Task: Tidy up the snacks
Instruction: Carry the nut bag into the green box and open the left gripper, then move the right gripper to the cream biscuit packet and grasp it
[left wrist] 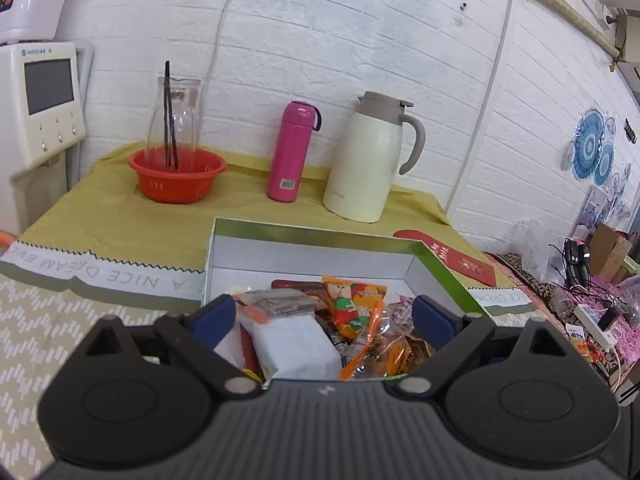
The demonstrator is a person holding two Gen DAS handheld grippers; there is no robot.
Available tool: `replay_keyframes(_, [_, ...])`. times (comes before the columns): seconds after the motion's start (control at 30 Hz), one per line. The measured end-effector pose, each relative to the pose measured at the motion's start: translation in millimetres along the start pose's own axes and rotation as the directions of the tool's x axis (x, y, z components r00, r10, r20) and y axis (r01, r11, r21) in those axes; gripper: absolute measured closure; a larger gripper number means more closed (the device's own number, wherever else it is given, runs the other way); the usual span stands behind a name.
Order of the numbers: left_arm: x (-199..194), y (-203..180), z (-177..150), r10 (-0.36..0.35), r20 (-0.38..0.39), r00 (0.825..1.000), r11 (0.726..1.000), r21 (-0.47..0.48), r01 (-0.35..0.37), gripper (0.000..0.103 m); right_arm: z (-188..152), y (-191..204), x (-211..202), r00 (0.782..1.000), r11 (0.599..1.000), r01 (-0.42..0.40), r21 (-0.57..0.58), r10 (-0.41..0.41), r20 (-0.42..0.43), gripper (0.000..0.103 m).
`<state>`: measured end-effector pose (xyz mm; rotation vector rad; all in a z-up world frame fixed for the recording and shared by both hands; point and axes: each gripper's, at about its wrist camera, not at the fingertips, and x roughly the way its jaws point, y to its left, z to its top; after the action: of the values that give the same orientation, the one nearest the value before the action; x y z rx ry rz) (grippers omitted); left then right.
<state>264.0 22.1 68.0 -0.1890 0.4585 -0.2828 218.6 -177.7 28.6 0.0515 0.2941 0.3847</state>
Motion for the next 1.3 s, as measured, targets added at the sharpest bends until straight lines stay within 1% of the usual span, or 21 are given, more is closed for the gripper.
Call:
replay_keyframes(0.1, [-10.6, -5.4, -0.5, 0.003, -0.003, 1.000, 1.000, -0.001, -0.003, 0.009, 0.6, 3.7, -9.3, 1.000, 1.000, -0.007, -0.004, 0.007, 0.009, 0.000])
replay_keyframes(0.3, [-32.5, -26.5, -5.0, 0.031, -0.057, 0.998, 0.998, 0.049, -0.028, 0.009, -1.8, 9.9, -36.1, 1.000, 1.000, -0.005, 0.001, 0.005, -0.008, 0.000])
replay_keyframes(0.43, [-49.5, -39.0, -13.2, -0.013, -0.071, 0.997, 1.000, 0.023, 0.015, 0.009, -9.0, 11.8, -57.2, 0.998, 0.999, 0.002, -0.039, -0.005, -0.068, 0.000])
replay_keyframes(0.53, [-57.1, -50.4, -26.3, -0.038, -0.097, 0.995, 0.999, 0.023, 0.041, 0.009, -20.8, 5.9, -74.6, 0.992, 0.998, 0.029, -0.061, -0.036, -0.118, 0.000])
replay_keyframes(0.6, [-59.0, -59.7, -39.2, -0.042, -0.131, 0.990, 0.999, 0.027, 0.046, 0.009, -29.8, -2.6, -88.4, 0.988, 0.997, 0.062, -0.045, -0.067, -0.136, 0.000])
replay_keyframes(0.67, [-59.8, -67.4, -53.3, -0.065, -0.153, 0.986, 0.997, 0.031, 0.071, 0.009, -37.6, -12.6, -100.1, 0.985, 0.997, 0.081, -0.015, -0.083, -0.154, 0.000])
replay_keyframes(0.8, [-54.3, -83.5, -77.8, -0.089, -0.221, 0.971, 0.993, 0.050, 0.103, 0.009, -51.8, -27.7, -117.5, 0.976, 0.994, 0.108, 0.000, -0.106, -0.192, 0.000])
replay_keyframes(0.9, [-45.5, -93.3, -86.9, -0.112, -0.266, 0.957, 0.991, 0.040, 0.127, 0.009, -55.0, -37.1, -118.6, 0.969, 0.992, 0.124, -0.004, -0.122, -0.217, 0.000])
replay_keyframes(0.97, [-40.2, -98.3, -87.1, -0.127, -0.284, 0.950, 0.989, 0.033, 0.142, 0.009, -55.9, -41.4, -116.2, 0.965, 0.991, 0.131, -0.022, -0.133, -0.225, 0.000])
replay_keyframes(1.1, [-34.8, -105.6, -83.2, -0.159, -0.269, 0.950, 0.984, 0.033, 0.174, 0.010, -49.6, -51.9, -103.0, 0.956, 0.987, 0.146, -0.074, -0.160, -0.247, 0.000])
replay_keyframes(1.3, [-27.4, -102.4, -82.3, -0.188, -0.289, 0.939, 0.981, -0.013, 0.193, 0.010, -42.8, -77.7, -66.9, 0.947, 0.994, 0.107, -0.034, -0.112, -0.301, 0.000])
